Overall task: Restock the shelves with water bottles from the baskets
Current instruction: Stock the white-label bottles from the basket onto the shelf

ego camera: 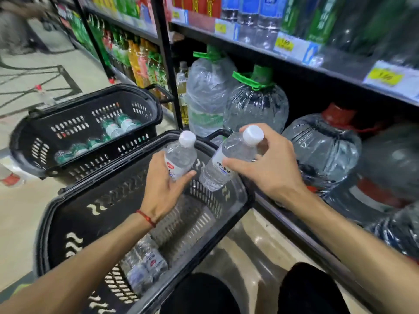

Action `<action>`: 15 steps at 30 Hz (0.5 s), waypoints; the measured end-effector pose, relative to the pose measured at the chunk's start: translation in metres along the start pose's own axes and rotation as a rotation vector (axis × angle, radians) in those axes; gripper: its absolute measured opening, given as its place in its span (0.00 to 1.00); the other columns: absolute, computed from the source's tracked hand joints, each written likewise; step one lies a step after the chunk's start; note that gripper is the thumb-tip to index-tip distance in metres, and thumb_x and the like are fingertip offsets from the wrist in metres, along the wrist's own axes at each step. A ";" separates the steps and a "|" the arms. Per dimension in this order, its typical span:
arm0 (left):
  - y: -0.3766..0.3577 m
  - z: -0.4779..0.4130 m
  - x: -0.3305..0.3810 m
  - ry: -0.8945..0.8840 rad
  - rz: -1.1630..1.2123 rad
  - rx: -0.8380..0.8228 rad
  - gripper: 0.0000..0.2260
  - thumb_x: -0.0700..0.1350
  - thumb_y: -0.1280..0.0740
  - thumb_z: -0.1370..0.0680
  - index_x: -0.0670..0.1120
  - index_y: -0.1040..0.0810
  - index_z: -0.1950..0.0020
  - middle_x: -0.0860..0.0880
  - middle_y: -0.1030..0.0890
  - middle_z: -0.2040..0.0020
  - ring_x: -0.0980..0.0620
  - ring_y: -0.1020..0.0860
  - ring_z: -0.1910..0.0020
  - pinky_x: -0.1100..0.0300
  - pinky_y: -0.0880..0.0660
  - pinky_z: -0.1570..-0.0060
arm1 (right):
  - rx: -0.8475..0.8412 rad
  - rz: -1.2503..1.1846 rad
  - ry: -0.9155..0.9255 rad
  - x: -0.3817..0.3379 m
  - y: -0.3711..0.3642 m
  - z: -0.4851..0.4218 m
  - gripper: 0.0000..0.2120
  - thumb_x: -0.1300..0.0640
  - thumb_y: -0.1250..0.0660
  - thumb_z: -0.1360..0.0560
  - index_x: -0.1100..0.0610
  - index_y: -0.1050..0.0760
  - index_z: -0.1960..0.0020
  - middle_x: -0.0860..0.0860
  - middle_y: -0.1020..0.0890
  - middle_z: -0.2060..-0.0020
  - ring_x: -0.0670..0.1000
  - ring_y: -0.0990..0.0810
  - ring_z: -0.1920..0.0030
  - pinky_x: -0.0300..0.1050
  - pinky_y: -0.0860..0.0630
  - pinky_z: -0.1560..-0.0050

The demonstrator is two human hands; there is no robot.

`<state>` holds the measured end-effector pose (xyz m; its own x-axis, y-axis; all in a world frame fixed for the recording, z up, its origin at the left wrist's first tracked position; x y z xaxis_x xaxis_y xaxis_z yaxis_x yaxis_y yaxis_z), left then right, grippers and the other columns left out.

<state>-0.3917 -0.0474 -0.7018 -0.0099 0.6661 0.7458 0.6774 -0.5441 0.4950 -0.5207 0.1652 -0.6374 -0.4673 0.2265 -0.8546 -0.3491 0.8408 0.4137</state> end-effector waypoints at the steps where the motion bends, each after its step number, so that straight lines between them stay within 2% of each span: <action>1: -0.005 -0.005 0.024 -0.056 0.005 -0.025 0.28 0.46 0.21 0.27 0.70 0.34 0.40 0.74 0.28 0.42 0.73 0.29 0.42 0.74 0.32 0.42 | 0.012 0.007 0.008 -0.008 0.014 0.003 0.25 0.48 0.14 0.38 0.47 0.20 0.46 0.45 0.17 0.59 0.47 0.21 0.58 0.47 0.21 0.53; 2: -0.010 -0.009 0.045 -0.098 0.022 -0.034 0.30 0.47 0.21 0.27 0.69 0.35 0.37 0.77 0.29 0.42 0.75 0.29 0.42 0.77 0.34 0.42 | 0.020 0.016 0.017 -0.015 0.027 0.005 0.25 0.48 0.14 0.38 0.48 0.20 0.46 0.44 0.17 0.59 0.44 0.22 0.59 0.43 0.23 0.53; 3: -0.014 -0.013 0.061 -0.117 0.043 -0.032 0.30 0.48 0.21 0.27 0.67 0.34 0.35 0.75 0.28 0.40 0.75 0.29 0.41 0.78 0.35 0.42 | 0.027 0.026 0.022 -0.021 0.040 0.008 0.25 0.47 0.14 0.38 0.47 0.19 0.45 0.43 0.16 0.59 0.43 0.21 0.57 0.43 0.22 0.51; 6: -0.031 -0.025 0.096 -0.085 0.101 -0.024 0.29 0.52 0.21 0.28 0.49 0.29 0.31 0.55 0.24 0.37 0.68 0.26 0.40 0.76 0.34 0.40 | 0.106 0.073 0.033 -0.030 0.084 0.016 0.26 0.39 0.16 0.39 0.45 0.19 0.45 0.42 0.15 0.55 0.51 0.18 0.48 0.55 0.20 0.44; 7: -0.036 -0.028 0.112 -0.100 0.121 -0.018 0.29 0.51 0.21 0.27 0.46 0.28 0.31 0.53 0.23 0.38 0.68 0.26 0.40 0.76 0.33 0.41 | 0.136 0.089 0.041 -0.034 0.100 0.020 0.27 0.36 0.17 0.40 0.45 0.19 0.46 0.43 0.15 0.54 0.54 0.18 0.47 0.57 0.20 0.44; 9: -0.042 -0.033 0.149 -0.147 0.159 -0.007 0.27 0.49 0.21 0.27 0.46 0.27 0.33 0.56 0.23 0.41 0.69 0.26 0.41 0.73 0.31 0.41 | 0.183 0.123 0.058 -0.041 0.132 0.026 0.28 0.33 0.19 0.40 0.46 0.19 0.47 0.44 0.15 0.55 0.56 0.18 0.46 0.60 0.20 0.44; 11: -0.051 -0.038 0.182 -0.186 0.210 -0.001 0.25 0.50 0.21 0.27 0.50 0.27 0.36 0.55 0.21 0.42 0.62 0.22 0.42 0.65 0.26 0.41 | 0.220 0.157 0.069 -0.048 0.165 0.034 0.28 0.32 0.20 0.40 0.46 0.20 0.47 0.43 0.14 0.54 0.56 0.18 0.45 0.60 0.21 0.43; 13: -0.064 -0.045 0.213 -0.212 0.258 -0.009 0.23 0.50 0.21 0.27 0.49 0.27 0.38 0.52 0.19 0.43 0.57 0.20 0.43 0.59 0.24 0.42 | 0.246 0.173 0.080 -0.055 0.197 0.041 0.29 0.31 0.19 0.40 0.45 0.19 0.45 0.42 0.14 0.51 0.54 0.17 0.43 0.58 0.20 0.41; 15: -0.082 -0.052 0.244 -0.237 0.294 -0.039 0.24 0.51 0.21 0.27 0.47 0.27 0.37 0.52 0.19 0.43 0.56 0.20 0.43 0.57 0.23 0.42 | 0.255 0.197 0.091 -0.066 0.226 0.048 0.29 0.32 0.19 0.39 0.45 0.18 0.44 0.41 0.13 0.51 0.50 0.17 0.43 0.55 0.20 0.41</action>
<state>-0.4876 0.1328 -0.5375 0.3540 0.5760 0.7368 0.5979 -0.7452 0.2954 -0.5296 0.3638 -0.5031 -0.5802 0.3615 -0.7299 -0.0363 0.8838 0.4666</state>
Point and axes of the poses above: each hand's wrist, its own z-axis away from the middle knuckle, its own y-axis out of the back of the hand, x = y × z, the point moved 10 cm from there along -z, towards the middle knuckle
